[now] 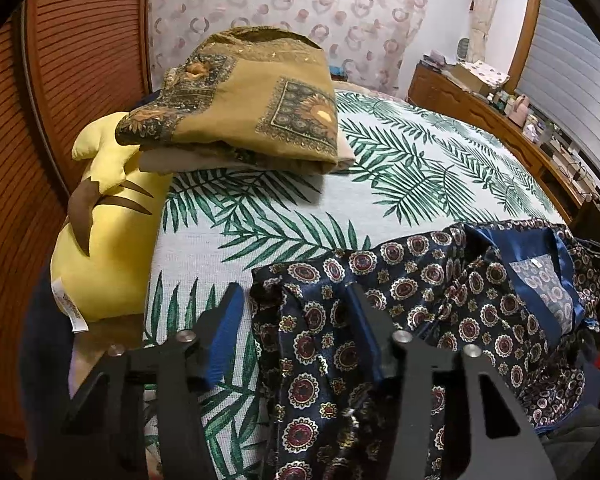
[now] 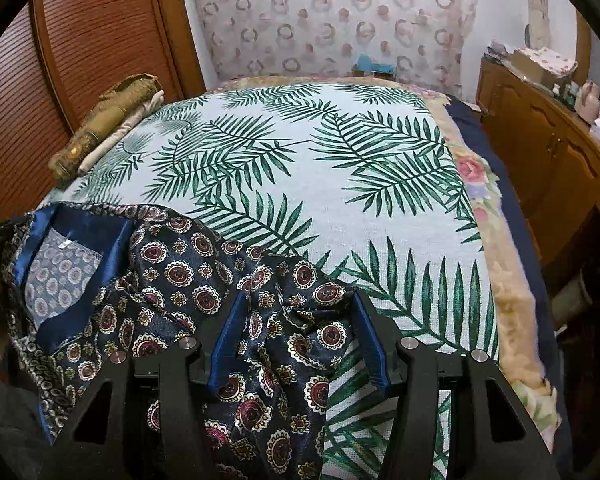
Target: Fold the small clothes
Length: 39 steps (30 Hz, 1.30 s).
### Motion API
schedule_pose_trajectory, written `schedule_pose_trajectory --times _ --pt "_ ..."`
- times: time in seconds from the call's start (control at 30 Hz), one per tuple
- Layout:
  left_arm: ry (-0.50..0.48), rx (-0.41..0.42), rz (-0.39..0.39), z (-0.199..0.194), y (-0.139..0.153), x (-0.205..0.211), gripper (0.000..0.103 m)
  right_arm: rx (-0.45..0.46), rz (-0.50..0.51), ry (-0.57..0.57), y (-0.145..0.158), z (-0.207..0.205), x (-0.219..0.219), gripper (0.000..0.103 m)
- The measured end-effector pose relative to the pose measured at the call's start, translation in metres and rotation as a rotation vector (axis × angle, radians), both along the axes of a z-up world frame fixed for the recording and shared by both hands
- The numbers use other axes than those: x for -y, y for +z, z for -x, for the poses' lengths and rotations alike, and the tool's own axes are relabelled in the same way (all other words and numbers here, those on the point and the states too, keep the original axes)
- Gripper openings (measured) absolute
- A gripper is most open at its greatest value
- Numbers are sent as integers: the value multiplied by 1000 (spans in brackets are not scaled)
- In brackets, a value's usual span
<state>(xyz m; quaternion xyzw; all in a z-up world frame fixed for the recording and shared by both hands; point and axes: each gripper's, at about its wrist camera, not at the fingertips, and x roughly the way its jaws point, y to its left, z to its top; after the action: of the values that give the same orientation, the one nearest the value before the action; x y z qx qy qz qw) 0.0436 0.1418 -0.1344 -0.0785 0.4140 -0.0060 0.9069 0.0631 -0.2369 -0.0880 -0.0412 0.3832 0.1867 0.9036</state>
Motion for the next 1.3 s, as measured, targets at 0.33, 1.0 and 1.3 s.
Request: schedule_pose_trajectory --times 0.33,1.0,1.3 --pt "11 -8 20 -3 -6 -2 48 17 49 -52 -2 -4 -5 67" --pt "14 173 63 28 41 9 6 98 1 60 11 32 -10 6" --pt "-17 363 67 68 109 26 5 294 -80 51 77 91 12 5"
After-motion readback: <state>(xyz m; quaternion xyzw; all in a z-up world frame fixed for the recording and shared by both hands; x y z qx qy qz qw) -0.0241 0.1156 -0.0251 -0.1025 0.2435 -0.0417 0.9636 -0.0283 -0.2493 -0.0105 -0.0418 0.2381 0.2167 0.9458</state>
